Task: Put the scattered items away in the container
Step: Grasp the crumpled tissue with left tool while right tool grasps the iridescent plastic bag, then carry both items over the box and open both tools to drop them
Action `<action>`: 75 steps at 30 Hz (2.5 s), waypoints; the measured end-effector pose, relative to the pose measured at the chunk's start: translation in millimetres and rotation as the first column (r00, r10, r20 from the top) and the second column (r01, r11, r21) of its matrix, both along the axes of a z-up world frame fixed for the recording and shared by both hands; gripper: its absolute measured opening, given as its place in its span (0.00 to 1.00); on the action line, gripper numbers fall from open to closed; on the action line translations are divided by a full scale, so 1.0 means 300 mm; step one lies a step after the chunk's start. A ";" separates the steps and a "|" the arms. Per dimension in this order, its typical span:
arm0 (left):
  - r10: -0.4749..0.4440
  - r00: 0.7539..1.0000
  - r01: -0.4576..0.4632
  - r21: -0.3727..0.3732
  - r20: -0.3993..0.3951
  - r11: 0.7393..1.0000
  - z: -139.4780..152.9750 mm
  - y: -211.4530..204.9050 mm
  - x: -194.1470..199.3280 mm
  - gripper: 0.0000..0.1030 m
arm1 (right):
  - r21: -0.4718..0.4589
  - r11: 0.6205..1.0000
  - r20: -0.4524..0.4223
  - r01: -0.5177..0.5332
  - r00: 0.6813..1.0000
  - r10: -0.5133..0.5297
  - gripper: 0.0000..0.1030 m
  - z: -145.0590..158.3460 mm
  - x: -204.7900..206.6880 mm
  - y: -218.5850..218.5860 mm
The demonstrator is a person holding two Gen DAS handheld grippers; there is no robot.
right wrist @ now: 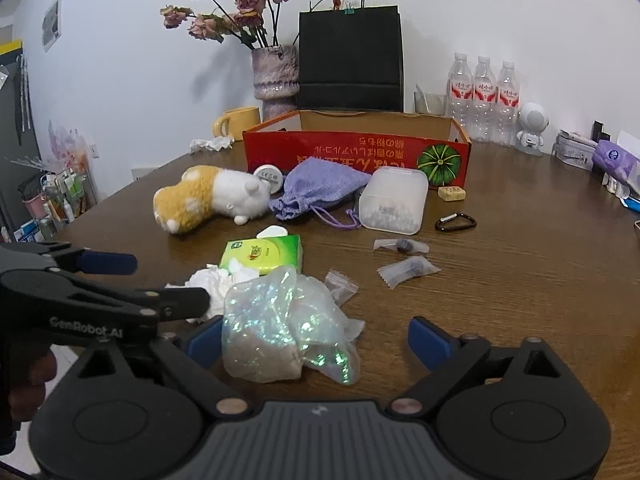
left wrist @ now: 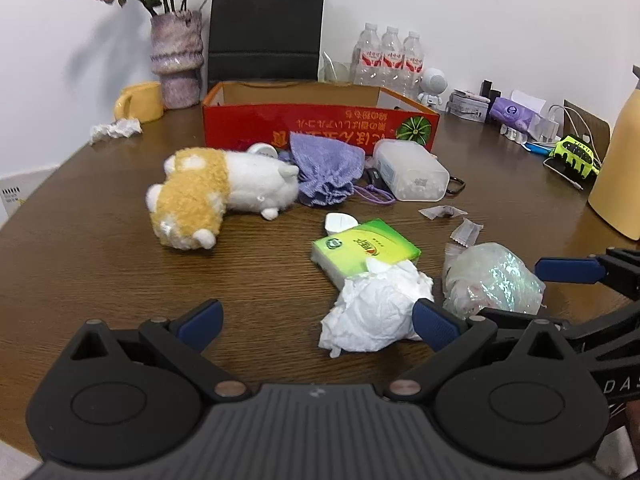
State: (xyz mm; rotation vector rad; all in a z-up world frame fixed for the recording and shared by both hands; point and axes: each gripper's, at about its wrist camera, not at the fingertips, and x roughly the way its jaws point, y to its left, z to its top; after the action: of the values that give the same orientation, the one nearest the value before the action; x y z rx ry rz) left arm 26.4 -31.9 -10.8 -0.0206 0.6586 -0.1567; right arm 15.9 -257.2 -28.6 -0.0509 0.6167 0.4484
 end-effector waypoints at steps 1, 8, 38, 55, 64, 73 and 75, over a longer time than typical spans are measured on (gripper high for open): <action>-0.004 1.000 0.003 -0.011 -0.006 1.000 -0.002 -0.001 0.006 1.00 | 0.014 1.000 -0.005 -0.005 1.000 0.005 0.87 -0.003 0.004 -0.007; -0.039 0.999 0.037 -0.105 -0.017 0.994 -0.008 0.003 0.026 1.00 | 0.034 0.999 0.003 -0.039 0.999 0.039 0.73 -0.031 0.017 -0.040; -0.083 0.994 0.094 -0.155 0.077 0.983 0.141 0.017 0.139 0.36 | 0.089 0.996 0.132 0.009 0.991 -0.020 0.31 0.100 0.156 -0.085; 0.051 0.995 -0.039 -0.130 0.089 0.991 0.333 0.076 0.702 0.37 | 0.011 0.996 0.172 0.091 0.981 -0.091 0.31 0.286 0.770 0.089; 0.177 0.983 -0.178 -0.039 -0.045 0.983 0.265 0.095 1.018 0.37 | -0.068 0.989 0.049 0.134 0.990 -0.131 0.32 0.243 1.071 0.149; 0.263 0.950 -0.259 0.044 -0.171 0.965 0.150 0.114 1.171 0.37 | -0.137 0.974 -0.094 0.179 0.977 -0.193 0.32 0.104 1.244 0.170; 0.261 0.950 -0.254 0.062 -0.173 0.965 0.139 0.107 1.180 0.40 | -0.144 0.972 -0.117 0.184 0.972 -0.201 0.32 0.083 1.268 0.171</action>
State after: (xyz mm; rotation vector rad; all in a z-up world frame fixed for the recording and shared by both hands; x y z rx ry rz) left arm 380.3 0.0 31.0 -0.0839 0.8332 0.1123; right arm 396.1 -205.9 -3.8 -0.0872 0.7729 0.2228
